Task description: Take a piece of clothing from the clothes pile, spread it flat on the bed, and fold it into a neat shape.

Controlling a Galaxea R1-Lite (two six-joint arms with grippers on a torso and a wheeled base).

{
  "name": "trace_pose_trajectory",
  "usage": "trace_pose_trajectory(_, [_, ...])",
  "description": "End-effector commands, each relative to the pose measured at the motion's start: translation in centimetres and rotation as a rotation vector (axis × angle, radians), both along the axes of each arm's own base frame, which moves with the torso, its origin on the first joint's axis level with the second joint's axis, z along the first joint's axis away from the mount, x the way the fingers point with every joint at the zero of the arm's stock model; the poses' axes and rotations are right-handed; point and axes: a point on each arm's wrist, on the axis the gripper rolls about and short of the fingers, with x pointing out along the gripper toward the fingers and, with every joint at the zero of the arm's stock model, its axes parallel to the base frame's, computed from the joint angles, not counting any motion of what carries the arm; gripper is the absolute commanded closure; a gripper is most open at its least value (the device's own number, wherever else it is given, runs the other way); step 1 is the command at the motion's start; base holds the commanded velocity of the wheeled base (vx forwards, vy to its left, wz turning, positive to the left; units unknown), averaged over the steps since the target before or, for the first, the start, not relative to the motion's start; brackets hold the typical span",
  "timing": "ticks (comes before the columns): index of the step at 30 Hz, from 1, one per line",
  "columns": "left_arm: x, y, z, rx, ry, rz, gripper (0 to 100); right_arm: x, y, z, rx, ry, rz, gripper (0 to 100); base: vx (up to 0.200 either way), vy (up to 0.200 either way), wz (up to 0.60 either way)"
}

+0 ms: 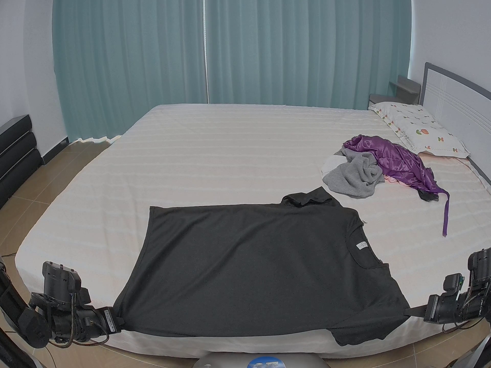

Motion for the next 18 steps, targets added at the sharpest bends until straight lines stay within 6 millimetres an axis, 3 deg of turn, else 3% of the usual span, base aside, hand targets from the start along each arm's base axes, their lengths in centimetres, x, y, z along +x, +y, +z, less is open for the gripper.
trace_pose_trajectory(1, [-0.68, 0.09, 0.17, 0.000, 0.001, 0.002, 100, -0.53, 0.09, -0.06, 0.002, 0.005, 0.000, 100, 0.000, 0.000, 0.00])
trace_pose_trajectory(18, [-1.08, 0.11, 0.18, 0.005, 0.025, 0.000, 100, -1.42, 0.26, 0.64, -0.006, -0.022, 0.000, 100, 0.000, 0.000, 0.00])
